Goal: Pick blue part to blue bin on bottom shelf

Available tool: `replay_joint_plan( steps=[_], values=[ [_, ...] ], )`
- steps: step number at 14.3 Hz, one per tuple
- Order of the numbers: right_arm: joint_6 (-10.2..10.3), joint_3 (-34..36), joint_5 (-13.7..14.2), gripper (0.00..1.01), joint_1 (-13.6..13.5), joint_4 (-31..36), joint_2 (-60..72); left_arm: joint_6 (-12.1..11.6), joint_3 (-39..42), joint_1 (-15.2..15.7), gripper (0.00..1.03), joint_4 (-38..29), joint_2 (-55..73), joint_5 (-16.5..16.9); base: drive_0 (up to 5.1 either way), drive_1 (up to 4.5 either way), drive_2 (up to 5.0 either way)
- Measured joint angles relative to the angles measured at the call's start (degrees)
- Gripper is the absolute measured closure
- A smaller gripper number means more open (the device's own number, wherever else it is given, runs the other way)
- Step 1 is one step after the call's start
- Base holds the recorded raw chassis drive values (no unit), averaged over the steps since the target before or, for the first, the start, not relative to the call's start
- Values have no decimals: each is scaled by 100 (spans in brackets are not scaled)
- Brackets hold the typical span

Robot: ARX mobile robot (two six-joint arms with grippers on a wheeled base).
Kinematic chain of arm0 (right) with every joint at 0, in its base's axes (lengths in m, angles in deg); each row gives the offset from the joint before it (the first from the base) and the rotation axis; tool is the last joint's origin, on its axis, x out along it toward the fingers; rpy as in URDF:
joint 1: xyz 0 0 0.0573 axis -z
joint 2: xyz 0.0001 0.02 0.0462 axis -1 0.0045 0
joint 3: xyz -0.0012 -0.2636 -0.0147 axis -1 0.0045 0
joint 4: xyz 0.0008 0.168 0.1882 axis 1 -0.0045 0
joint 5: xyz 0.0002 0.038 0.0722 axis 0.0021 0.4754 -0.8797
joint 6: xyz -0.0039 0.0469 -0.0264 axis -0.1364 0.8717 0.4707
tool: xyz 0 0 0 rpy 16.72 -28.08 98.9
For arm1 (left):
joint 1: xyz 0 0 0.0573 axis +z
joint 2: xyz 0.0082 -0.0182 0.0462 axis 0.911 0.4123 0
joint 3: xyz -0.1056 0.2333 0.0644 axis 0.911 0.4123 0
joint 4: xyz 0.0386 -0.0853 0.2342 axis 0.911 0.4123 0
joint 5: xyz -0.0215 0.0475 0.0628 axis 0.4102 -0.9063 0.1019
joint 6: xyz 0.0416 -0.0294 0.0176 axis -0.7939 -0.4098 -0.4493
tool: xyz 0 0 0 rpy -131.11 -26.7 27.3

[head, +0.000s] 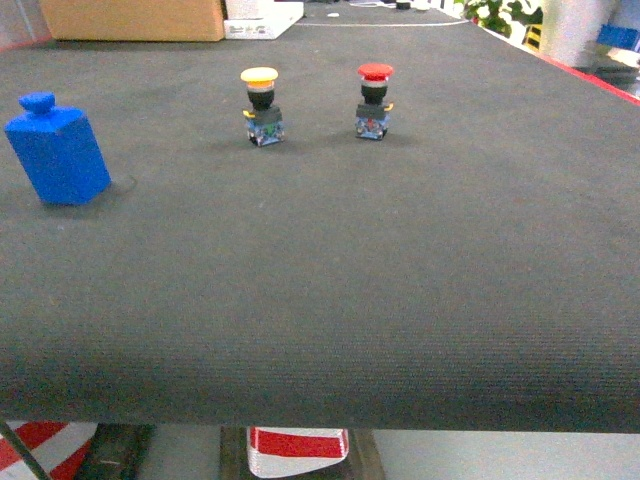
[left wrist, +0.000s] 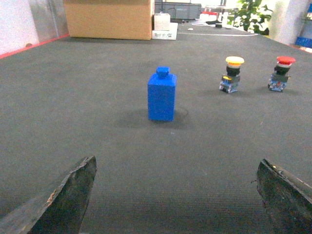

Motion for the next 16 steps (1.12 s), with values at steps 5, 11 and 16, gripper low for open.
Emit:
replay_joint_plan(
  steps=[5,11,16],
  values=[
    [0,0,-2,3,0,22,0,0,0,0,5,-26,0,4,0,0,0],
    [-4,0,-4,3,0,2,0,0,-2,0,5,-2,0,-2,0,0,0],
    [-4,0,-7,3,0,7,0,535,-236,-210,5,-605,1921,-205,0,0,0]
  ],
)
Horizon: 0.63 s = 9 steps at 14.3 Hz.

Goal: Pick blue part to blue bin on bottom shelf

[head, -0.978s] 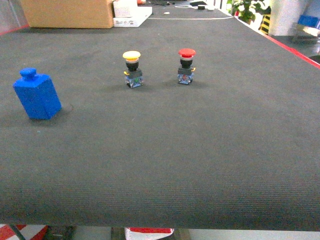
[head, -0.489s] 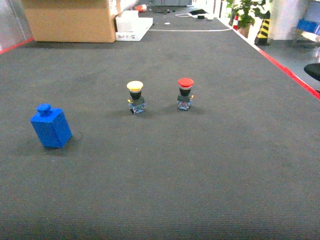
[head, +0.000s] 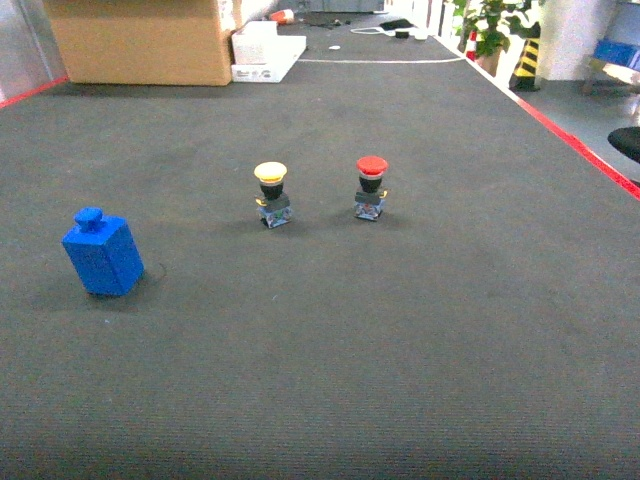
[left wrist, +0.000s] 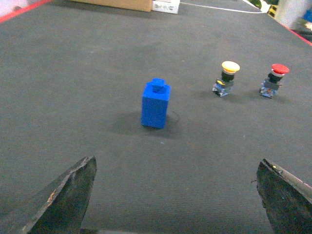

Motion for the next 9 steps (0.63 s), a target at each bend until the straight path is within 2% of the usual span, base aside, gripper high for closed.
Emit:
replay_joint_plan(
  steps=[1,3,5,7,9],
  values=[
    [2,0,2,3,0,-9,0,55,-42,70,5,-1126,1222,166,0,0,0],
    [0,0,2,3,0,-2,0,90,-612,90,5,-2820,3305,337,0,0,0],
    [0,0,2,3,0,-4,0,46,-1329,17,5,-3963,5204,457,0,0,0],
    [0,0,2,3,0,-4,0,15,-1930,-28,5,-4138,6835,492,0,0,0],
    [0,0,2,3,0,-4,0,-149,-2356,-28,5,-4223,7641,470,0,0,0]
  ],
)
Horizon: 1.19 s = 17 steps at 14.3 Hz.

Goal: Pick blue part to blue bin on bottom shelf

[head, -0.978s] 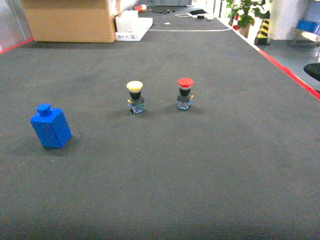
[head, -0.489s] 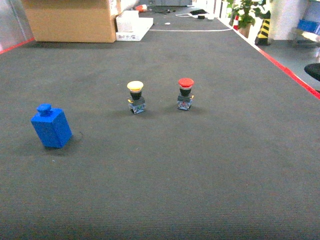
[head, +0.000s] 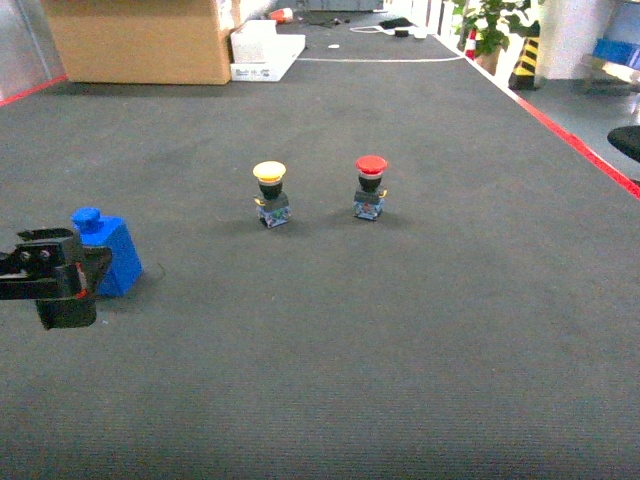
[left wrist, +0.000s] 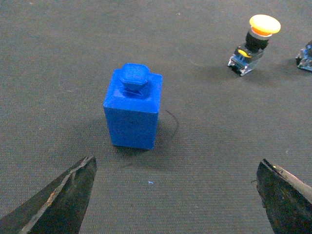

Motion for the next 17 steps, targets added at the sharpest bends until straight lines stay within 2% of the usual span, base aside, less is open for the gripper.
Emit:
replay_joint_plan(
  steps=[3,10,13,14,17],
  values=[
    [0,0,0,3,0,-2,0,-153,-756,66,5,-11,1062,-11,0,0,0],
    [0,0,0,3,0,-2,0,-61,-2297,179,7,522,2433,22,0,0,0],
    [0,0,0,3,0,-2,0,-63,-2684,181,50,778,2527,-26,0,0,0],
    [0,0,0,3,0,-2,0,-42,-2715,181,57,866,2522,-28,0,0,0],
    [0,0,0,3,0,-2,0,-9,-2671,175,58,922,2448,-31,0,0,0]
  ],
)
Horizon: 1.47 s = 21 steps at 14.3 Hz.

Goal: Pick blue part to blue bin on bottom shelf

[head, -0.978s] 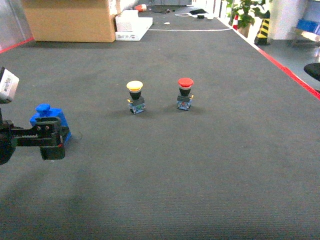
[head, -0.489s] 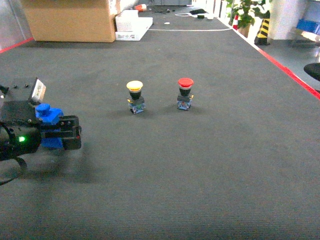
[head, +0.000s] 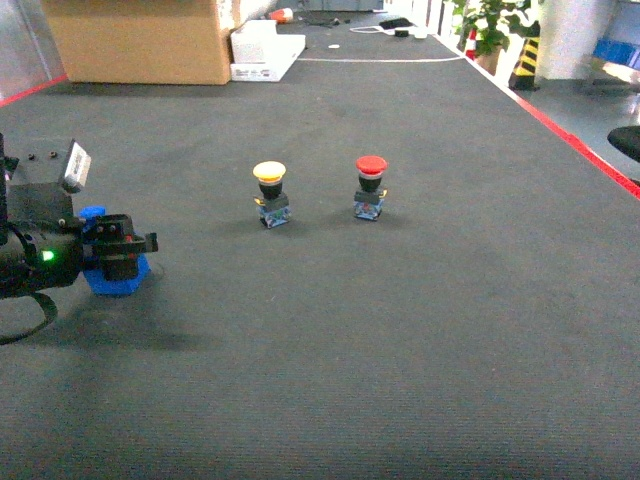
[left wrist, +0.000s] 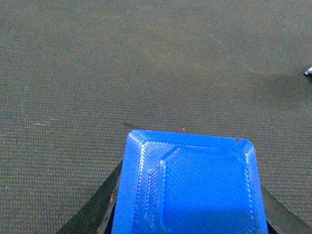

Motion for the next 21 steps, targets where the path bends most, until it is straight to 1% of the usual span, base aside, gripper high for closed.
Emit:
replay_joint_plan(
  steps=[2,3,4,5,6,7,8,9,10,12,14,15,16,18,21],
  values=[
    [0,0,0,3,0,0,0,74,389,-59,58,-72,-275,-28,0,0,0],
    [0,0,0,3,0,0,0,173,870,-149,58,-426,-549,-177,0,0,0],
    [0,0,0,3,0,0,0,260,1462,-258,58,-951,-898,-354,0,0,0],
    [2,0,0,3,0,0,0,313,1996,-358,58,-1331,-1285,-516,0,0,0],
    [0,0,0,3,0,0,0,310,2522,-448,59,-1637,-1740,-702,0,0,0],
    [0,0,0,3,0,0,0,291,2959,-555,59,-1574,-2310,-866,0,0,0],
    [2,0,2,3,0,0,0,236,3471,-675,59,-1189,-3239,-1088,0,0,0],
    [0,0,0,3,0,0,0,173,3991,-1132,59,-157,-5270,-1613,0,0,0],
    [2,0,0,3,0,0,0,162,4054,-1401,59,459,-6310,-1928,0,0,0],
    [0,0,0,3,0,0,0,24,4057,-1893,59,1705,-8225,-2634,0,0,0],
    [0,0,0,3,0,2,0,22,4050,-2369,59,2977,-9792,-3366,0,0,0],
    [0,0,0,3,0,0,0,4,4009,-2618,59,3504,-10384,-3663,0,0,0],
    [2,0,0,3,0,0,0,-17,3978,-2680,59,3606,-10666,-3727,0,0,0],
    [0,0,0,3,0,0,0,-13,3934,-2706,59,3775,-10601,-3727,0,0,0],
    [2,0,0,3,0,0,0,-13,3934,-2732,59,3757,-10581,-3696,0,0,0]
  ],
)
